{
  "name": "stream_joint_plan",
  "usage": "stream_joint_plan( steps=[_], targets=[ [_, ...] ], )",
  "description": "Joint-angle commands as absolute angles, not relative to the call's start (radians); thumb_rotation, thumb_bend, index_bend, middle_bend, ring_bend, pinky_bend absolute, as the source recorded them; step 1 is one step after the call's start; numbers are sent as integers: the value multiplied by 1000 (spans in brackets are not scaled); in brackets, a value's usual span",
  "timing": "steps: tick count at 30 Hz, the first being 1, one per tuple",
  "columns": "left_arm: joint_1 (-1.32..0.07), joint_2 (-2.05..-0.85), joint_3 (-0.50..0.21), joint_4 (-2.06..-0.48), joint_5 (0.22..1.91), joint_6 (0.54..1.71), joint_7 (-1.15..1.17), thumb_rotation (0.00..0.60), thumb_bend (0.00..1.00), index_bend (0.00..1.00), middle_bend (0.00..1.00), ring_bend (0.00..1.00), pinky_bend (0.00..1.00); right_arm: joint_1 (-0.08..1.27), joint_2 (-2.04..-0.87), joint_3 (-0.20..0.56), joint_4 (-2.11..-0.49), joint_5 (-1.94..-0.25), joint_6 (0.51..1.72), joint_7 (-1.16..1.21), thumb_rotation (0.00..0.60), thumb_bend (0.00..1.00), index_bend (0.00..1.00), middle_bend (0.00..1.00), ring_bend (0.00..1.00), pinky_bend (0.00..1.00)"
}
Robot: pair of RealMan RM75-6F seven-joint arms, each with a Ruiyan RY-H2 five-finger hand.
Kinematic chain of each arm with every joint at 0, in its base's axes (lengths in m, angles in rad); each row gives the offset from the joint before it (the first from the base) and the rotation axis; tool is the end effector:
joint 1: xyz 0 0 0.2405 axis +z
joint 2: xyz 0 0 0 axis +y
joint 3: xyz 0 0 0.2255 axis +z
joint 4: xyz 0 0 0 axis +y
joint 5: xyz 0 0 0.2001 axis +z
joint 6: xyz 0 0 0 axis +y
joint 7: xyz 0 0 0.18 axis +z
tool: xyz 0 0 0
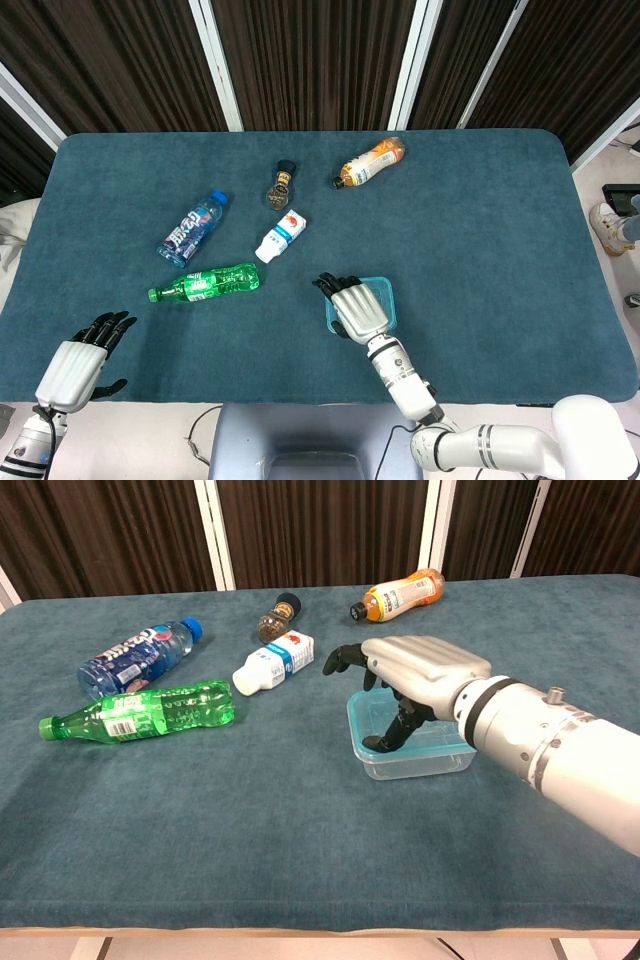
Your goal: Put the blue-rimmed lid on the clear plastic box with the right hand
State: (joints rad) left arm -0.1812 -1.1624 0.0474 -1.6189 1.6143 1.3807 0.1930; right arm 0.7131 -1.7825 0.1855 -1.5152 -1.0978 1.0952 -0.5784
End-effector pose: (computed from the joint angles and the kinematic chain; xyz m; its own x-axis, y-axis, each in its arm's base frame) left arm -0.2510 0.2141 0.1008 0.5545 0.1249 0.8228 0.8219 -0.2375 -0.5178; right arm -0.0678 -0.3115 -0.0669 0.4222 -0.2249 0.8781 -0.8595 -0.4073 0.3089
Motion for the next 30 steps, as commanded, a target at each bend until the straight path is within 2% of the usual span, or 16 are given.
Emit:
stream_joint_plan(
  steps=[1,30],
  targets=[
    [-181,-1162,48,-1618,1614,1380,194,600,433,161,122,129,404,712,-1781,182,-1519,-1096,1093,-579,600,393,316,280,336,394],
    [-181,-1162,47,-1620,1613,1380,194,600,433,161,122,129,404,694,-1766,147,-1485,-1092,1060,-546,600,386,310,280,331,394]
  ],
)
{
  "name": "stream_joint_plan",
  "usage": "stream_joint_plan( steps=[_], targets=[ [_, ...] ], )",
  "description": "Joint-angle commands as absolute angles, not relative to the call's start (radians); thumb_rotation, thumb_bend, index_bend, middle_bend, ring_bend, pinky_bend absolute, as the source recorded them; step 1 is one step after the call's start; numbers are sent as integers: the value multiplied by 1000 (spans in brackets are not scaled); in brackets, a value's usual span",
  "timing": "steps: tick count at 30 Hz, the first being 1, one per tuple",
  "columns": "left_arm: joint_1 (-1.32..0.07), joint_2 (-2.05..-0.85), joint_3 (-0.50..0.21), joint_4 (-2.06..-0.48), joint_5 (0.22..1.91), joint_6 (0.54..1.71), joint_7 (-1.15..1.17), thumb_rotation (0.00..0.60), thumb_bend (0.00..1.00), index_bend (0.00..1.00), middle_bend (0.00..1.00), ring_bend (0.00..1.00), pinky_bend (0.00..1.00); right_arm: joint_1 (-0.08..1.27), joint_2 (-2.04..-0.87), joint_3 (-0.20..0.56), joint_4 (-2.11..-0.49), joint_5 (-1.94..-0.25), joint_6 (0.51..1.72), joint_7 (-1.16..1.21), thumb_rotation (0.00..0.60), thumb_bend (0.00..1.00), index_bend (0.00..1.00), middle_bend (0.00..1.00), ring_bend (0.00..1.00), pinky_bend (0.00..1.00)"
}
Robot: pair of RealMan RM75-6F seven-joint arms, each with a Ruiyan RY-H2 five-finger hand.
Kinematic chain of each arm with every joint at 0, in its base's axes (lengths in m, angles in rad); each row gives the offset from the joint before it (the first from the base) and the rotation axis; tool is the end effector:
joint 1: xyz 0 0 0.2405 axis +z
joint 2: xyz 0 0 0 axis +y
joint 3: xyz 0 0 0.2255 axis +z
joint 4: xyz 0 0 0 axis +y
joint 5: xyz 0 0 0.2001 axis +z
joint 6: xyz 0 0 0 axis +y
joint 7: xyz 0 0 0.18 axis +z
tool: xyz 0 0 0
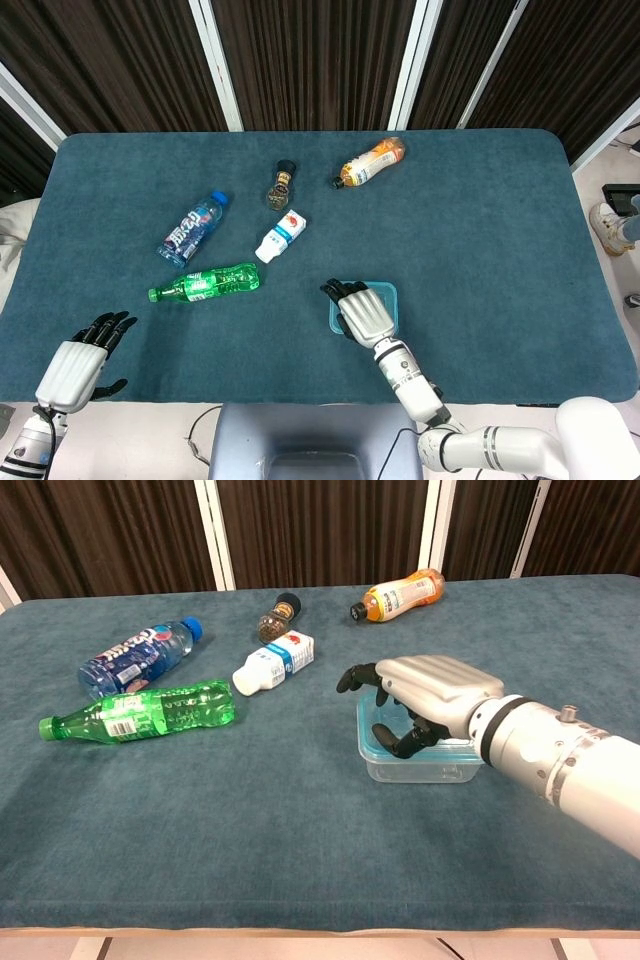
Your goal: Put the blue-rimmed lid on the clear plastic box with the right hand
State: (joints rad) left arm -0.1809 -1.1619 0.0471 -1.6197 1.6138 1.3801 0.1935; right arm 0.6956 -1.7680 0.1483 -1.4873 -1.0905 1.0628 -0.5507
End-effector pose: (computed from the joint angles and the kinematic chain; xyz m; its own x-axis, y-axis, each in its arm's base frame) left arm -0.2511 0.2140 0.1009 0.5546 0.1254 0.8226 0.8219 -0.2369 -0.5180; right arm -0.0887 -0.3078 -0.0745 0.4488 -0.2720 0.8512 -0.8578 -0.3980 0.3251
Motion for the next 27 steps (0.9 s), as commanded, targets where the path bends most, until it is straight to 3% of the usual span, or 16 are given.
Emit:
stream_joint_plan(
  steps=[1,27],
  targets=[
    [-181,-1162,47,-1620,1613,1380,193,600,433,161,122,129,404,694,-1765,146,-1485,-1092,1058,-543,600,385,310,280,331,394],
    [-182,-1161,48,-1623,1612,1375,195,600,434,161,121,129,405,678,-1743,133,-1464,-1105,1020,-474,600,370,309,280,330,392]
  ],
)
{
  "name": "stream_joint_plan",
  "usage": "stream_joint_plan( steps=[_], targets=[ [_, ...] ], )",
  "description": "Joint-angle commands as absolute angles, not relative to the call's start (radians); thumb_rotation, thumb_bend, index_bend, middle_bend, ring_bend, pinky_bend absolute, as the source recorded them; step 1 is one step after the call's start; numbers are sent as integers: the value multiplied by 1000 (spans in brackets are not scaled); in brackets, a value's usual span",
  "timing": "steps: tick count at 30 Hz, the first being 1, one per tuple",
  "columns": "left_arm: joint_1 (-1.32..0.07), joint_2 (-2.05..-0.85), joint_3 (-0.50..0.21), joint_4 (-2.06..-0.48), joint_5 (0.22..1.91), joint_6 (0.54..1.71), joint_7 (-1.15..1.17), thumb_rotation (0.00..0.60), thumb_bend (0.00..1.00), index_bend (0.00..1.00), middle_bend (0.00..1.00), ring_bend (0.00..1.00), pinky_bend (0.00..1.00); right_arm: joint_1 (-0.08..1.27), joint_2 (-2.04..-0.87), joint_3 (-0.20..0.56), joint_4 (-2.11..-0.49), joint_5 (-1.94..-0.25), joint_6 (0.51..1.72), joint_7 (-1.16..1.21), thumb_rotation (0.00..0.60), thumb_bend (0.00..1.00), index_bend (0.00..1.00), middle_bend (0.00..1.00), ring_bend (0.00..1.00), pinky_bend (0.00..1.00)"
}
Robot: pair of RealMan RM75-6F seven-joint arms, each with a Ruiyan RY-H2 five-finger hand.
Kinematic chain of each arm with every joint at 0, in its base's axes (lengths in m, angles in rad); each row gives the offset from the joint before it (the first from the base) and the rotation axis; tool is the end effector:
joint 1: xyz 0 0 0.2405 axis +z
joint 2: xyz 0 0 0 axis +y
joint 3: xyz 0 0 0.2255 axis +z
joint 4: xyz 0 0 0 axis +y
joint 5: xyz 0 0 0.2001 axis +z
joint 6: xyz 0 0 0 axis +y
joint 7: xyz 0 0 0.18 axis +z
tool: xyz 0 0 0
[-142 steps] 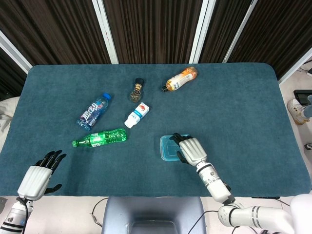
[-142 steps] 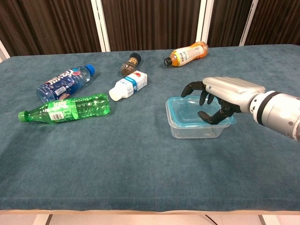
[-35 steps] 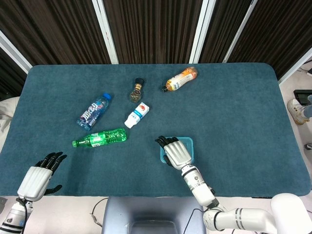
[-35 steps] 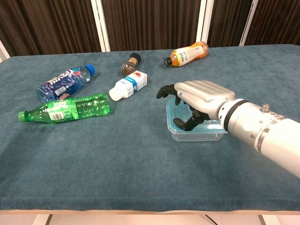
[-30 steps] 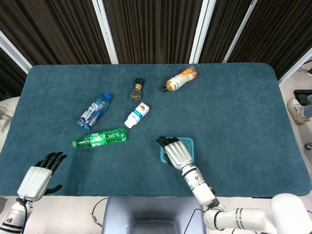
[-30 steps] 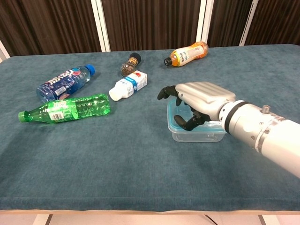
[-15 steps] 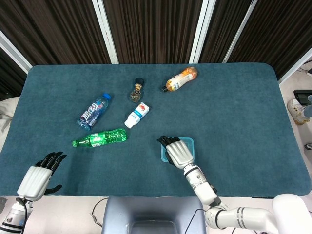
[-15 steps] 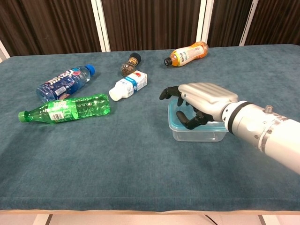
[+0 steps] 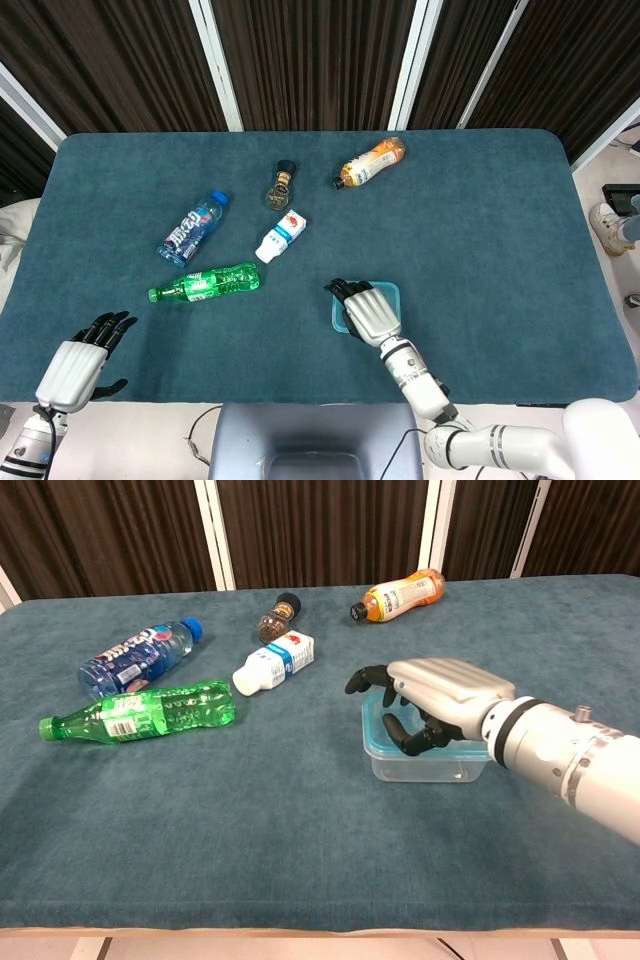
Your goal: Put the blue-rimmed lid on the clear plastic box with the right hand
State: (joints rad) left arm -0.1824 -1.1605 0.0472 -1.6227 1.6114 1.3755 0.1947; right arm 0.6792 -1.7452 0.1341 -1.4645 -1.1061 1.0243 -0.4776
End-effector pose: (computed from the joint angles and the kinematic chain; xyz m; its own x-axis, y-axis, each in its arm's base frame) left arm -0.2510 0.2143 0.1004 0.5547 0.1296 0.8219 0.8222 -0.2369 -0.5176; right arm -0.1041 -0.3080 -0.0757 0.4315 -0.3136 0.8458 -0.8719 -0.3855 0.3019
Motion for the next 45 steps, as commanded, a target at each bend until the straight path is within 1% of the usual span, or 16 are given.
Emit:
stream_joint_plan(
  steps=[1,10,22,30,33,39,45],
  targets=[
    [-183,-1161,48,-1623,1612,1375,195,600,434,161,121,129,405,678,-1742,133,-1462,-1105,1019,-473,600,370,309,280,330,392],
    [-183,-1160,49,-1623,1615,1375,194,600,432,161,121,129,405,663,-1737,129,-1460,-1152,1068,-472,600,370,309,280,330,392],
    [-184,-1160,50,-1624,1617,1373,195,600,433,161,121,129,405,624,-1674,102,-1542,-1287,1149,-412,600,369,309,280,330,389],
    [-184,-1158,51,-1626,1615,1372,192,600,434,161,121,129,405,615,-1582,38,-1627,-1340,1085,-359,600,369,307,280,330,387],
    [-185,-1159,50,-1626,1613,1369,194,600,433,161,122,129,405,612,-1565,25,-1635,-1347,1072,-365,600,369,305,280,330,387],
    [-186,-1159,51,-1627,1613,1367,197,600,433,161,122,129,405,612,-1549,16,-1639,-1342,1036,-343,600,369,304,280,330,387],
    [-186,-1159,50,-1627,1611,1367,196,600,433,161,122,129,405,610,-1549,17,-1628,-1350,1025,-320,600,368,303,280,330,387]
  ],
)
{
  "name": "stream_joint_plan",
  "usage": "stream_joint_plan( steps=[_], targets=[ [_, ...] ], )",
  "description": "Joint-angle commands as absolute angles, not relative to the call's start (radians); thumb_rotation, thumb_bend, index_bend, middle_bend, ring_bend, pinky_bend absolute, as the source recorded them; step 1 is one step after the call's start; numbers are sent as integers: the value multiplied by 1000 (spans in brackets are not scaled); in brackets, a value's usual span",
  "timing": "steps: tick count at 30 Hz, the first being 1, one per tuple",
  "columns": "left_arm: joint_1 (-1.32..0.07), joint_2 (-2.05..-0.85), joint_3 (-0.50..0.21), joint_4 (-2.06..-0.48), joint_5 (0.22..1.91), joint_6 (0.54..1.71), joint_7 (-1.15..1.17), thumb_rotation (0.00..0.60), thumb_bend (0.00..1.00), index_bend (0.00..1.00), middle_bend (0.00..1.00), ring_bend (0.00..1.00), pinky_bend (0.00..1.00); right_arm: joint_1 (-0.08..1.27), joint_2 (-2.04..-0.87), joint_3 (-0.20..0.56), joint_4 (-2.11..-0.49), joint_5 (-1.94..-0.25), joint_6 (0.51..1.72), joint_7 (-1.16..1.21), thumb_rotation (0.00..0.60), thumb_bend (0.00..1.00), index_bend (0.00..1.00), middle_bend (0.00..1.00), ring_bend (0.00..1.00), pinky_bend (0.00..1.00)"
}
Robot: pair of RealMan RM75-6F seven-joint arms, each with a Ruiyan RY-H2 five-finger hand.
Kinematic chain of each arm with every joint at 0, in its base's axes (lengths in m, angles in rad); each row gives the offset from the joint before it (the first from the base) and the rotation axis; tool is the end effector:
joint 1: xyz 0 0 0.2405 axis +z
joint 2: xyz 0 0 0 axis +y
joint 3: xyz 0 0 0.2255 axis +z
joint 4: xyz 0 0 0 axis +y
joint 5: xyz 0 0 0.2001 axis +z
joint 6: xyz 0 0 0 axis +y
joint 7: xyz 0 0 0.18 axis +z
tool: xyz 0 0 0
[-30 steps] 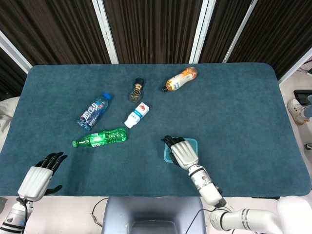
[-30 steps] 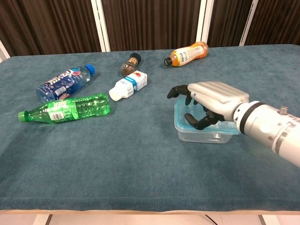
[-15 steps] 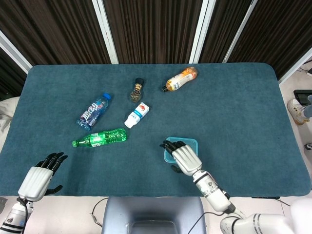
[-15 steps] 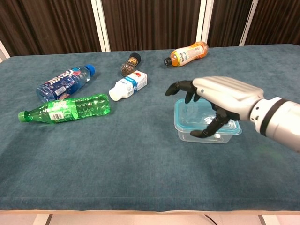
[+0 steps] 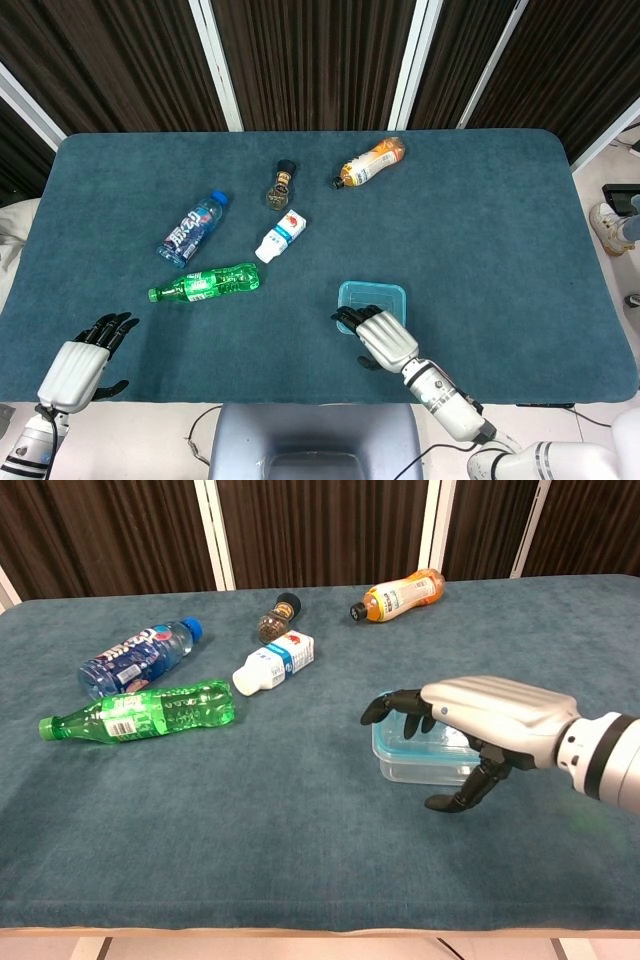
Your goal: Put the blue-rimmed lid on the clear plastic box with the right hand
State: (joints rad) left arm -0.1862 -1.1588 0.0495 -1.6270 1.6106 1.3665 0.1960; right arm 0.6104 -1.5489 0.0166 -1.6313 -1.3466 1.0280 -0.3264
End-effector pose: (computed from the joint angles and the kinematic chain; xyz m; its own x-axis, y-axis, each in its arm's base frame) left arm -0.2505 0.2143 0.0988 0.5554 0.1384 0.8200 0.8219 -0.2414 -0.5159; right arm -0.1146 -0.2695 -0.0462 0.4478 -0.3391 0.8273 -0.8252 -0.5129 0.2364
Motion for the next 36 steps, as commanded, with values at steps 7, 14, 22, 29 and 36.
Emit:
stream_joint_plan(
  steps=[7,14,22,29,36],
  targets=[
    [-186,-1160,51,-1627,1613,1367,198,600,432,161,121,129,405,607,-1550,11,-1621,-1380,1020,-288,600,368,304,280,330,387],
    [-186,-1160,50,-1627,1612,1367,199,600,434,161,121,129,405,603,-1549,9,-1613,-1403,1019,-260,600,368,303,280,330,386],
    [-187,-1159,51,-1630,1611,1365,202,600,433,160,122,129,406,599,-1547,6,-1604,-1413,1013,-242,600,368,303,280,330,385],
    [-186,-1159,51,-1630,1611,1365,202,600,432,161,121,129,406,597,-1556,1,-1579,-1412,995,-226,600,368,304,280,330,385],
    [-187,-1158,51,-1630,1610,1366,200,600,432,161,122,128,406,596,-1560,2,-1566,-1408,986,-218,600,368,303,280,330,385]
  ],
)
